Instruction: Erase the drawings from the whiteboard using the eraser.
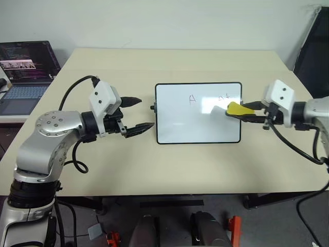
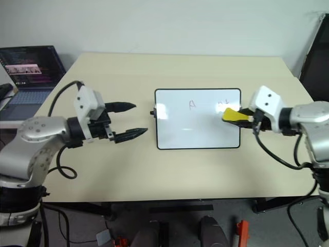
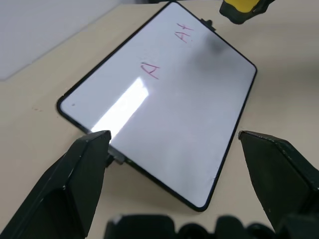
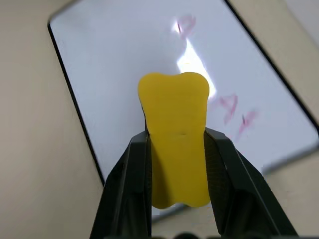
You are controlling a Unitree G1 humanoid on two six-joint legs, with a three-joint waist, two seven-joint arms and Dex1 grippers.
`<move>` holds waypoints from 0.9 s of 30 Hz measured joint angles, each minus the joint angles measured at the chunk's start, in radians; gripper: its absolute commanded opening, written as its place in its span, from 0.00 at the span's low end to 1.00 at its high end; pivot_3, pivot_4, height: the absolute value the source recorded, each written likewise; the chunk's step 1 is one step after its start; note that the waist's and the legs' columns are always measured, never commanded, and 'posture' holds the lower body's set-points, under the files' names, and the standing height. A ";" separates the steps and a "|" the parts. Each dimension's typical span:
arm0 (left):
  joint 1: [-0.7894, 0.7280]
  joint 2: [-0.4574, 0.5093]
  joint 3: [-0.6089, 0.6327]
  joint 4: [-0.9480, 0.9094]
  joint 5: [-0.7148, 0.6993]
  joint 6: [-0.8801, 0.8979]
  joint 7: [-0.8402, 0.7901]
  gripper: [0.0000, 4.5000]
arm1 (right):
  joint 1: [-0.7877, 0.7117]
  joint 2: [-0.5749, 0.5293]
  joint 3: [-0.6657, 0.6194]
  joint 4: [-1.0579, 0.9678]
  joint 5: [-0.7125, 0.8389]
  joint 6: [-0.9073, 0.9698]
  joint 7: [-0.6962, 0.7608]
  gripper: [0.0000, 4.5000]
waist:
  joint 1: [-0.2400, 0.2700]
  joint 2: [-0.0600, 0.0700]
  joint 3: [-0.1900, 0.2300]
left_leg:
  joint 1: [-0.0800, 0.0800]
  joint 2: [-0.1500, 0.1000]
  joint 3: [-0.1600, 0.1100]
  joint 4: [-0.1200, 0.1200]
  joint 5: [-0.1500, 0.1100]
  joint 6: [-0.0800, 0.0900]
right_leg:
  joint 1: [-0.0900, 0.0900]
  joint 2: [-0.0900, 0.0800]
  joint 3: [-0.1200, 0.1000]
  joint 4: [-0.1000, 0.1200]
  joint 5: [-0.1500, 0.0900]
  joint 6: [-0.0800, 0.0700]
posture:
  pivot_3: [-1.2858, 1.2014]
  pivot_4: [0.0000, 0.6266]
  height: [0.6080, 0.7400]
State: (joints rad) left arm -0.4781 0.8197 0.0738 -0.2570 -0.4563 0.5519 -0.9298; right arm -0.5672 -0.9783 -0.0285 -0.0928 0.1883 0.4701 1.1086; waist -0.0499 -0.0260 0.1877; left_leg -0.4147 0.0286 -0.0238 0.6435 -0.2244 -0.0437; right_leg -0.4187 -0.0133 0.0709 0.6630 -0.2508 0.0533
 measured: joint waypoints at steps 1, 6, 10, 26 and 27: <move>0.000 0.000 -0.002 0.015 0.007 -0.008 0.000 1.00 | 0.004 -0.004 -0.005 0.000 0.000 0.000 -0.002 0.24 | -0.004 0.000 0.000 | 0.000 0.000 0.000 0.000 0.000 0.000 | 0.000 0.000 0.000 0.000 0.000 0.000 | 0.52 0.24 1.00; -0.013 -0.028 -0.029 0.069 0.038 -0.041 0.001 1.00 | 0.003 -0.004 -0.011 -0.001 0.001 0.011 -0.036 0.24 | -0.006 0.000 0.000 | 0.000 0.000 0.000 0.001 0.000 0.000 | 0.000 0.001 0.000 0.000 -0.001 0.003 | 0.52 0.24 1.00; -0.027 -0.030 -0.029 0.076 0.049 -0.046 0.005 1.00 | 0.003 -0.013 -0.020 0.004 0.001 0.017 -0.041 0.24 | -0.002 0.000 0.000 | -0.001 0.000 0.000 0.001 0.000 0.000 | 0.000 0.000 0.000 0.000 0.000 0.000 | 0.52 0.24 1.00; -0.035 -0.051 -0.029 0.078 0.062 -0.057 0.024 1.00 | -0.010 -0.019 -0.024 0.044 0.000 0.017 -0.043 0.24 | -0.001 0.000 0.000 | -0.001 0.000 0.000 0.001 0.000 0.000 | 0.000 0.000 0.000 0.000 0.001 -0.001 | 0.52 0.24 1.00; -0.041 -0.058 -0.029 0.082 0.063 -0.058 0.025 1.00 | -0.013 -0.019 -0.024 0.044 0.000 0.017 -0.043 0.24 | -0.001 0.000 0.000 | -0.001 0.000 -0.001 0.001 0.000 0.000 | 0.000 0.000 0.000 0.000 0.001 -0.001 | 0.52 0.24 1.00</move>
State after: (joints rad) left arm -0.5192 0.7615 0.0450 -0.1753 -0.3937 0.4940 -0.9052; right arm -0.5798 -0.9968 -0.0526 -0.0487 0.1882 0.4868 1.0653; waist -0.0506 -0.0261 0.1877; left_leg -0.4157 0.0284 -0.0243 0.6449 -0.2243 -0.0437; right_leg -0.4186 -0.0132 0.0708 0.6634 -0.2498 0.0527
